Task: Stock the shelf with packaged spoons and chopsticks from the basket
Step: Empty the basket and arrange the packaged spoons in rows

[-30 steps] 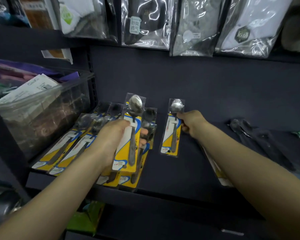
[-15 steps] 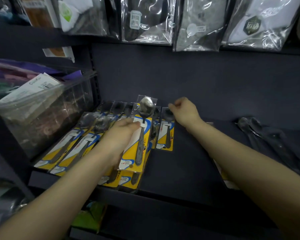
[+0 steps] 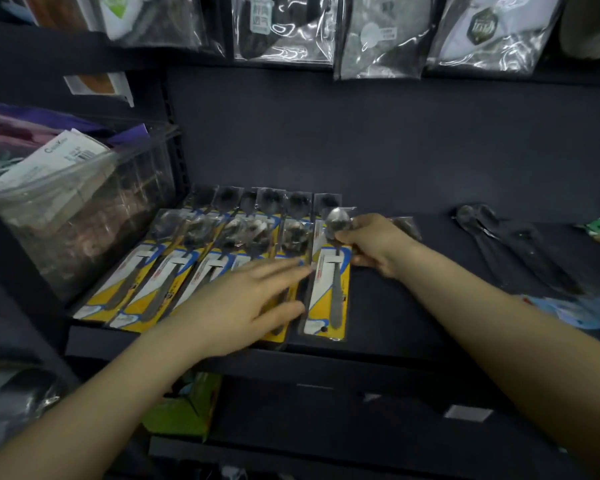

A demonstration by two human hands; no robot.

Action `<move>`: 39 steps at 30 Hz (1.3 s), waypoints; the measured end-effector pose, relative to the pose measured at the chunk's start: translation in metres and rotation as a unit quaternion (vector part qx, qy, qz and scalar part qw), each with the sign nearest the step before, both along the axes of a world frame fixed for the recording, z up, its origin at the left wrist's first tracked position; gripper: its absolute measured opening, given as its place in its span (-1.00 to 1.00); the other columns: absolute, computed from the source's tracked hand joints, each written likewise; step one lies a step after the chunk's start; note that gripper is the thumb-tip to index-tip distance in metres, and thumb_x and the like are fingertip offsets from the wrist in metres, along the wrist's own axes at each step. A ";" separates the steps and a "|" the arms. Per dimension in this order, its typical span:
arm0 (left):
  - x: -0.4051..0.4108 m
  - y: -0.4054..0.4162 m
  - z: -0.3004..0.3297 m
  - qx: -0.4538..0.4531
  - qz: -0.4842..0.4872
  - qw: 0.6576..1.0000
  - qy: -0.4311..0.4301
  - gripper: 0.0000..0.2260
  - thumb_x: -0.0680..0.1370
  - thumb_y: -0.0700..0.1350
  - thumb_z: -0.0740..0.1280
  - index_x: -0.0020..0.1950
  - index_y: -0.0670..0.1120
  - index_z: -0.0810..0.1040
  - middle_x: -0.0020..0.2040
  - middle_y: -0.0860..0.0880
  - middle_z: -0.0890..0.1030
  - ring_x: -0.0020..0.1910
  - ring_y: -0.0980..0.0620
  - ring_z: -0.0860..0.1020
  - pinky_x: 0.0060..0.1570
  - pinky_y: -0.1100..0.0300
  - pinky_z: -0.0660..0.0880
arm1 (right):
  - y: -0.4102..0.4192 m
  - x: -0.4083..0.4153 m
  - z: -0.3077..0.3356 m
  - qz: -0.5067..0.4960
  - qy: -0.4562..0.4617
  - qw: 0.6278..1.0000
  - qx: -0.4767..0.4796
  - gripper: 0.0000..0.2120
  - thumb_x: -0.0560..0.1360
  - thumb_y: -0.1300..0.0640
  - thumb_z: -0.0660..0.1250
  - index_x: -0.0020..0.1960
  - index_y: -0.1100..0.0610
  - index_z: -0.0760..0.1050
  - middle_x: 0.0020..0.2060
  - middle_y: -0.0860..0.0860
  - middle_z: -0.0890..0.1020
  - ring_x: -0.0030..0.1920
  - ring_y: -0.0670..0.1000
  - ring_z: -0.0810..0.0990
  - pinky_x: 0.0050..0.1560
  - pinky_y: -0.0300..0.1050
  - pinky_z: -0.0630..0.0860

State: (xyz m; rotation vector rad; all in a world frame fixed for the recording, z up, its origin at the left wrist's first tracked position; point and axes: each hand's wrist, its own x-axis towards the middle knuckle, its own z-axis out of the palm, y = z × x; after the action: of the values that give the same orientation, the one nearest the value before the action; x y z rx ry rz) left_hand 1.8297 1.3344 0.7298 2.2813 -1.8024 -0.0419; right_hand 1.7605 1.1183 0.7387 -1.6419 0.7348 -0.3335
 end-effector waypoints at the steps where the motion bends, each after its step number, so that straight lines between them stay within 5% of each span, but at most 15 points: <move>1: 0.000 0.003 -0.003 0.031 -0.010 0.999 -0.020 -0.27 0.31 0.45 -0.33 0.46 0.27 -0.03 0.52 0.17 0.08 0.49 0.14 0.09 0.41 0.19 0.15 | 0.003 0.002 -0.003 -0.006 0.007 1.000 -0.025 -0.74 0.52 0.29 0.29 -0.33 0.14 0.36 -0.42 0.04 0.48 -0.45 -0.03 0.47 -0.58 -0.33 0.45; 8: -0.006 0.002 -0.007 0.058 -0.021 0.995 -0.083 -0.32 0.35 0.39 -0.23 0.46 0.26 -0.05 0.50 0.03 0.11 0.46 0.03 0.10 0.37 0.15 0.17 | 0.022 0.004 -0.006 -0.024 0.129 0.936 -0.325 -0.66 0.48 0.09 0.36 -0.34 0.17 0.29 -0.49 0.10 0.46 -0.56 0.03 0.44 -0.61 -0.26 0.33; 11: -0.004 0.000 -0.008 0.065 -0.031 0.992 -0.100 -0.31 0.34 0.43 -0.25 0.45 0.28 0.00 0.49 0.01 0.10 0.45 0.00 0.11 0.36 0.10 0.22 | 0.032 0.004 -0.006 -0.053 0.139 0.909 -0.389 -0.71 0.46 0.06 0.39 -0.09 0.21 0.34 -0.11 0.23 0.60 -0.19 0.18 0.60 -0.31 -0.16 0.36; 13: -0.003 0.000 -0.008 0.063 -0.027 0.992 -0.104 -0.30 0.33 0.40 -0.26 0.45 0.26 0.07 0.50 -0.01 0.11 0.46 -0.02 0.11 0.37 0.05 0.25 | 0.038 0.001 -0.006 -0.051 0.155 0.888 -0.430 -0.66 0.46 0.03 0.37 0.05 0.27 0.40 0.12 0.27 0.51 0.07 0.25 0.54 -0.12 -0.09 0.38; 18: -0.004 -0.003 -0.005 0.074 -0.016 0.994 -0.081 -0.51 0.52 0.27 0.01 0.44 0.21 0.17 0.51 0.00 0.12 0.46 -0.02 0.11 0.37 0.02 0.25 | 0.025 -0.044 0.005 -0.134 0.235 0.803 -0.531 -0.55 0.51 -0.04 0.27 0.26 0.23 0.39 0.25 0.22 0.41 0.24 0.29 0.41 0.18 0.10 0.40; 22: -0.009 -0.007 0.003 0.047 -0.010 0.998 -0.030 -0.53 0.54 0.22 0.02 0.42 0.13 0.25 0.51 0.01 0.13 0.46 -0.02 0.12 0.39 0.04 0.21 | -0.001 -0.082 0.005 -0.140 0.349 0.828 -0.417 -0.46 0.46 -0.12 0.31 0.25 0.26 0.38 0.27 0.25 0.44 0.28 0.27 0.39 0.16 0.04 0.38; 26: -0.023 -0.016 0.014 -0.013 -0.012 0.996 0.084 -0.44 0.52 0.21 0.05 0.46 -0.01 0.20 0.52 0.07 0.09 0.48 0.06 0.10 0.42 0.14 0.10 | -0.001 -0.090 0.014 -0.107 0.301 0.882 -0.345 -0.72 0.42 0.02 0.39 -0.19 0.19 0.37 -0.09 0.13 0.48 -0.02 0.15 0.49 -0.12 -0.13 0.32; 29: -0.037 -0.031 0.018 -0.023 -0.041 0.992 0.113 -0.54 0.54 0.12 0.16 0.36 -0.09 0.40 0.47 0.01 0.27 0.42 0.08 0.26 0.33 0.28 0.16 | -0.003 -0.085 0.017 -0.095 0.285 0.890 -0.342 -0.68 0.38 0.08 0.45 0.00 0.24 0.44 -0.11 0.09 0.45 -0.08 0.09 0.46 -0.13 -0.14 0.33; 31: -0.042 -0.048 0.017 -0.047 0.000 0.983 0.179 -0.63 0.56 0.06 0.18 0.14 -0.18 0.56 0.25 -0.16 0.53 0.24 -0.04 0.48 0.25 0.15 0.36 | -0.003 -0.081 0.015 -0.087 0.215 0.925 -0.300 -0.76 0.36 0.15 0.47 -0.07 0.19 0.46 -0.19 0.08 0.49 -0.17 0.04 0.47 -0.24 -0.15 0.37; 34: -0.048 -0.074 0.017 -0.109 0.088 0.934 0.327 -0.69 0.57 0.05 0.16 -0.06 -0.16 0.55 0.00 -0.24 0.63 0.01 -0.18 0.60 0.10 -0.07 0.52 | 0.007 -0.081 0.020 -0.060 -0.013 0.990 -0.123 -0.88 0.39 0.30 0.43 -0.20 0.18 0.49 -0.34 0.06 0.57 -0.37 -0.03 0.53 -0.35 -0.19 0.48; 37: -0.064 -0.095 0.022 -0.157 0.062 0.847 0.504 -0.78 0.59 -0.02 0.16 -0.01 -0.10 0.54 -0.05 -0.12 0.64 -0.17 0.04 0.63 -0.14 0.12 0.60 | 0.016 -0.082 0.032 0.011 -0.165 0.986 0.021 -0.93 0.49 0.32 0.30 -0.12 0.22 0.55 -0.37 0.05 0.64 -0.42 -0.05 0.61 -0.34 -0.20 0.60; 39: -0.072 -0.101 0.025 -0.194 0.044 0.816 0.543 -0.79 0.60 -0.07 0.13 -0.05 -0.11 0.53 -0.24 -0.06 0.64 -0.36 0.12 0.62 -0.41 0.25 0.54 | 0.018 -0.080 0.040 0.011 -0.189 0.981 0.044 -0.87 0.54 0.28 0.24 -0.14 0.23 0.53 -0.41 0.06 0.62 -0.48 -0.07 0.59 -0.42 -0.26 0.58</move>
State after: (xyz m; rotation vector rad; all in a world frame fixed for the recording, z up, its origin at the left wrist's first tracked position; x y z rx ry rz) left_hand 1.7578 1.2338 0.7552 1.4778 -0.9512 -0.7236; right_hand 1.6807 1.1365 0.7783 -1.4462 0.4378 -0.5712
